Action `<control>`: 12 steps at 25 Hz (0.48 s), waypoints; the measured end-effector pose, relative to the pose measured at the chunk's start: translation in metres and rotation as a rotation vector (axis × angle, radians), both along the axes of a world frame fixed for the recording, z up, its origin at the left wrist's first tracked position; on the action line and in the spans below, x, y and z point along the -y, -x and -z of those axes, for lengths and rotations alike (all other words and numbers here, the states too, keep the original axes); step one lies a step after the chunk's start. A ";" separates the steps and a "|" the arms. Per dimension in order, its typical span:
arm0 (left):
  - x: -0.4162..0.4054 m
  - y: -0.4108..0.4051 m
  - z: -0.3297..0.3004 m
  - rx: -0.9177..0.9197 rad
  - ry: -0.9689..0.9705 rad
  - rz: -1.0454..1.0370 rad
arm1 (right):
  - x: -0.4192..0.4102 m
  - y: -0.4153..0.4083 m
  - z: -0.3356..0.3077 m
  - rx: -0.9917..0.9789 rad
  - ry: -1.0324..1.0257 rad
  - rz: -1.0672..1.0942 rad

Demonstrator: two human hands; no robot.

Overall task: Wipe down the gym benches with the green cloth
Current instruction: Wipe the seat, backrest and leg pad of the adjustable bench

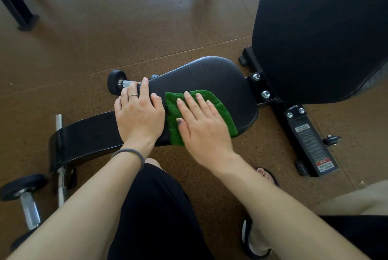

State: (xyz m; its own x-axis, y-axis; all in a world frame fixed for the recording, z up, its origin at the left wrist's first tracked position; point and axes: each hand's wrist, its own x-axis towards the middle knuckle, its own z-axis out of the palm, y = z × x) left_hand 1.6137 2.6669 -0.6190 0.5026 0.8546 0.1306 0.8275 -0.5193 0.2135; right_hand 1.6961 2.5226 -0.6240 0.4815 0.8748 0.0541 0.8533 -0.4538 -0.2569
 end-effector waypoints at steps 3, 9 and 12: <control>0.001 0.001 -0.001 -0.003 0.016 0.012 | 0.043 -0.064 0.006 0.011 0.018 0.183; 0.001 -0.001 -0.001 0.037 0.001 -0.002 | 0.006 -0.003 0.001 0.022 0.046 0.316; -0.004 0.003 0.000 0.064 0.020 0.027 | 0.004 0.014 -0.002 -0.002 0.006 0.123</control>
